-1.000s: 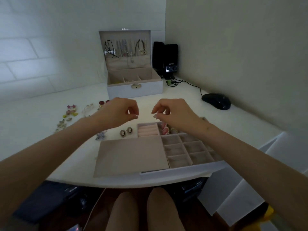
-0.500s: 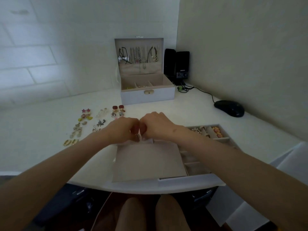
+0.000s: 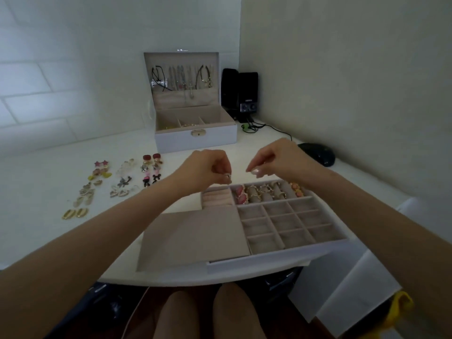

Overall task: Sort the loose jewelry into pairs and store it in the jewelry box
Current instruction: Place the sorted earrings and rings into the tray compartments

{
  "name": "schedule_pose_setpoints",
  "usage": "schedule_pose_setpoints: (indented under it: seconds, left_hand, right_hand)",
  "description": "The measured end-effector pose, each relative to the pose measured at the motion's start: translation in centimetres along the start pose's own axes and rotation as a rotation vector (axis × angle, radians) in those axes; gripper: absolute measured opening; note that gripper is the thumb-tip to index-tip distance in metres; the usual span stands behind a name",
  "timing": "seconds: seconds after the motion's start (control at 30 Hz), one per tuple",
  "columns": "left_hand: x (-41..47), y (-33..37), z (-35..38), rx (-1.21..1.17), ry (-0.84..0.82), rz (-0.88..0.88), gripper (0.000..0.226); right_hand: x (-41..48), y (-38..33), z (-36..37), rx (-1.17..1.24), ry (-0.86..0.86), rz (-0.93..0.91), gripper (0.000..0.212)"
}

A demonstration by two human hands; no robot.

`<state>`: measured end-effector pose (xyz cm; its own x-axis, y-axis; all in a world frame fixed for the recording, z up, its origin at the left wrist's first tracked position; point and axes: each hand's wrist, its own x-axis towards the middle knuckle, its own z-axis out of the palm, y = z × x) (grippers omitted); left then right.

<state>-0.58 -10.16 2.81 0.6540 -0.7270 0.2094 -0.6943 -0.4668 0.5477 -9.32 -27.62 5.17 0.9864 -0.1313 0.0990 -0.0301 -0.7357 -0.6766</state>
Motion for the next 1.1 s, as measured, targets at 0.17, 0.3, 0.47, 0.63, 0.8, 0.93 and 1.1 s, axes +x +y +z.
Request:
schedule_pose_setpoints:
  seconds: [0.17, 0.3, 0.47, 0.63, 0.8, 0.93, 1.1]
  left_hand:
    - [3.0, 3.4, 3.0, -0.109, -0.044, 0.053, 0.008]
    - [5.3, 5.3, 5.1, -0.05, -0.098, 0.098, 0.009]
    - [7.2, 6.2, 6.7, 0.119, -0.212, 0.172, 0.011]
    - [7.9, 6.4, 7.6, 0.192, -0.261, 0.236, 0.014]
    - [8.2, 6.3, 7.6, 0.126, -0.243, 0.255, 0.016]
    - [8.5, 6.2, 7.8, 0.17, -0.262, 0.249, 0.013]
    - [8.5, 6.0, 8.0, 0.254, -0.271, 0.254, 0.011]
  right_hand:
    - [-2.3, 3.5, -2.4, -0.006, 0.071, 0.108, 0.011]
    - [-3.3, 5.3, -3.2, -0.002, 0.101, 0.196, 0.011]
    - [-3.9, 6.2, -2.8, 0.025, 0.147, 0.258, 0.012]
    - [-4.2, 6.2, -1.8, 0.018, 0.214, 0.24, 0.015]
    - [-4.2, 6.3, -1.3, -0.074, 0.253, 0.235, 0.013]
    - [-4.0, 6.6, -1.0, -0.124, 0.257, 0.209, 0.011]
    - [-3.9, 7.0, -0.3, -0.142, 0.276, 0.201, 0.005]
